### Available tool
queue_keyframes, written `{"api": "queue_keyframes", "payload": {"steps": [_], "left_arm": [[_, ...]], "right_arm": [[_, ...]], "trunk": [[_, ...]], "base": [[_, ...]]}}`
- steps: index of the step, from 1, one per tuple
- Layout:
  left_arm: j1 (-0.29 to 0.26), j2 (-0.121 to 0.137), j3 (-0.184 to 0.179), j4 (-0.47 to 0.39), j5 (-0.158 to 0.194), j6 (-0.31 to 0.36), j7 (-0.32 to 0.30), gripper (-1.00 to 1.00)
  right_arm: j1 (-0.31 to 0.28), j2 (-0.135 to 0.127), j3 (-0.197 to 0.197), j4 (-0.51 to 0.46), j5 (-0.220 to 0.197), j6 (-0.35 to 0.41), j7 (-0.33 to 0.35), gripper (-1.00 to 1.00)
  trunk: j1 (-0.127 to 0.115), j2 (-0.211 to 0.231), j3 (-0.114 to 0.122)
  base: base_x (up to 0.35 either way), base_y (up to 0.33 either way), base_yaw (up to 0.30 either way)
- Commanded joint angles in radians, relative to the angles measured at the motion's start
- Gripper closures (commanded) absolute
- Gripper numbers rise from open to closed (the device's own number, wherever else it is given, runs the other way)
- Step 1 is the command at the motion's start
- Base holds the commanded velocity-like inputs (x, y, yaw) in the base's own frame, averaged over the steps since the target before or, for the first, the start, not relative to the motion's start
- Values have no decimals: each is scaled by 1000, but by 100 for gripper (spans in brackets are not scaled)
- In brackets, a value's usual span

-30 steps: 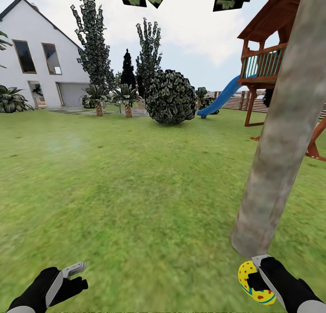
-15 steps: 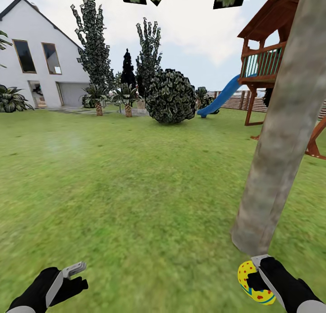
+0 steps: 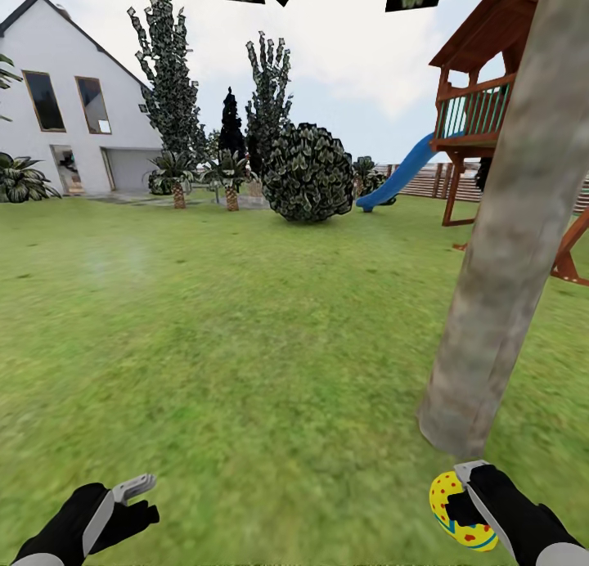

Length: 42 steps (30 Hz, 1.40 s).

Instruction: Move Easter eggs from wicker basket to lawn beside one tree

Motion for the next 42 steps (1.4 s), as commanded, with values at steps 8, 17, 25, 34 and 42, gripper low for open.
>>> {"api": "queue_keyframes", "payload": {"steps": [8,17,25,34,42], "left_arm": [[0,1,3,-1,7,6,1,-100],[0,1,3,-1,7,6,0,-100],[0,1,3,-1,7,6,2,-100],[0,1,3,-1,7,6,0,-100],[0,1,2,-1,7,6,2,-100]], "right_arm": [[-1,2,6,-1,-5,4,-2,100],[-1,1,6,-1,-4,4,-2,100],[-1,-3,6,-1,-4,4,-2,100],[-1,-5,6,-1,-6,4,-2,100],[-1,-5,6,-1,-6,4,-2,100]], "trunk": [[31,-57,-26],[65,-120,-54],[96,-176,-79],[130,-239,-108],[135,-243,-138]], "base": [[0,0,0],[0,0,0],[0,0,0],[0,0,0],[0,0,0]]}}
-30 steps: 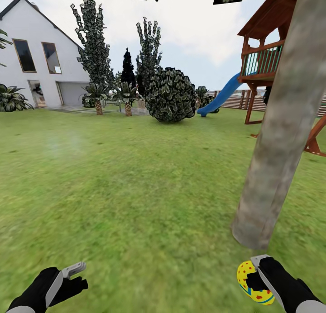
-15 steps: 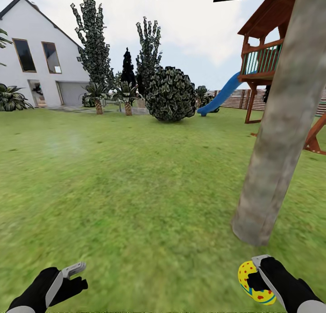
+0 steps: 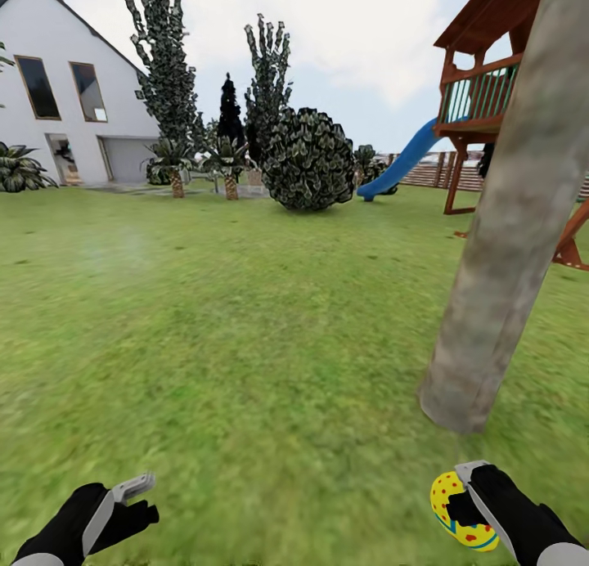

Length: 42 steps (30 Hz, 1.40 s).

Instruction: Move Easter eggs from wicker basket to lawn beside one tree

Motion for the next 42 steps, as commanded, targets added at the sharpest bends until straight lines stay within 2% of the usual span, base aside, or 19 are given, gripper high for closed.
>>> {"api": "queue_keyframes", "payload": {"steps": [1,42], "left_arm": [[0,-1,3,-1,7,6,1,-100],[0,-1,2,-1,7,6,-2,-100]], "right_arm": [[-1,-2,6,-2,-6,4,-1,100],[-1,-2,6,-2,-6,4,-1,100]], "trunk": [[0,-1,-5],[19,-10,-164]], "base": [[0,0,0],[0,0,0]]}}
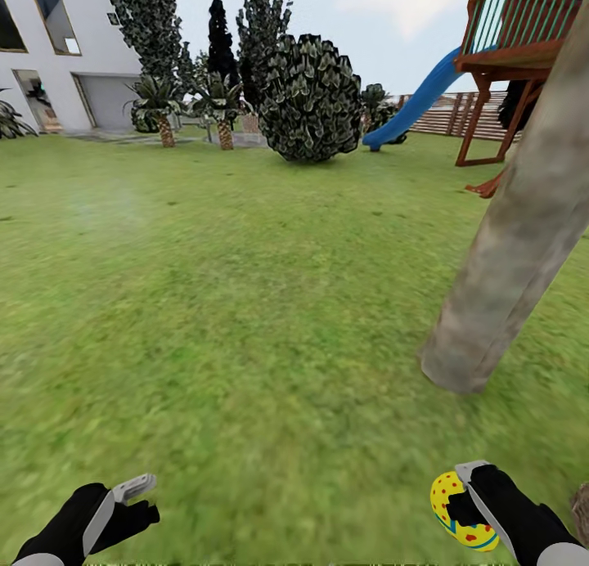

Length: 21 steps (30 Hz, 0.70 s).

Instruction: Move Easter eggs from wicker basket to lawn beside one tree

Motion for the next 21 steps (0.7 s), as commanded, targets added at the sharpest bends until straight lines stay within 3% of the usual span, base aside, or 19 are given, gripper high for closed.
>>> {"api": "queue_keyframes", "payload": {"steps": [1,21], "left_arm": [[-1,0,3,-1,7,6,1,-100],[0,-1,5,0,7,6,1,-100]], "right_arm": [[-1,-2,6,-1,-6,4,-2,100],[-1,2,6,-1,-6,4,-2,100]], "trunk": [[0,-1,-5],[9,-5,-78]], "base": [[0,0,0],[0,0,0]]}}
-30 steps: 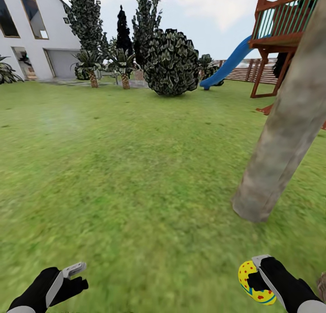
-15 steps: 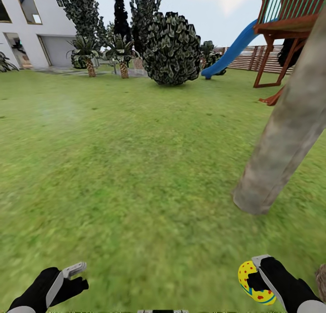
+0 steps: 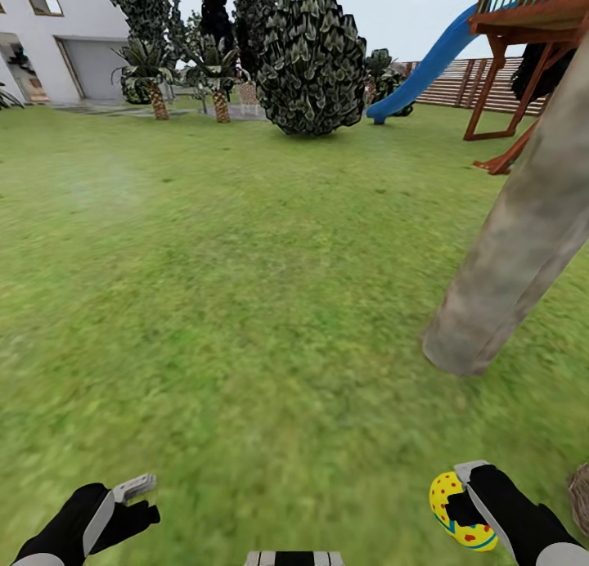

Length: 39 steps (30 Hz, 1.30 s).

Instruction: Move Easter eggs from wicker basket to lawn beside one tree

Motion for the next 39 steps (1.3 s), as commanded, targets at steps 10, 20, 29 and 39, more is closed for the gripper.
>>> {"api": "queue_keyframes", "payload": {"steps": [10,20,29,39], "left_arm": [[0,0,5,-2,7,6,0,-100],[0,0,5,-2,7,6,1,-100],[0,0,5,-2,7,6,2,-100],[0,0,5,-2,7,6,2,-100]], "right_arm": [[-1,-1,6,-1,-5,4,-1,100],[-1,-1,6,-1,-6,4,-1,100],[-1,0,6,-1,-6,4,-1,100],[-1,0,6,-1,-6,4,-1,100]], "trunk": [[0,0,-1],[3,-2,-24],[7,-4,-59],[11,-6,-98]], "base": [[230,0,0],[19,0,0],[0,0,0],[0,0,0]]}}
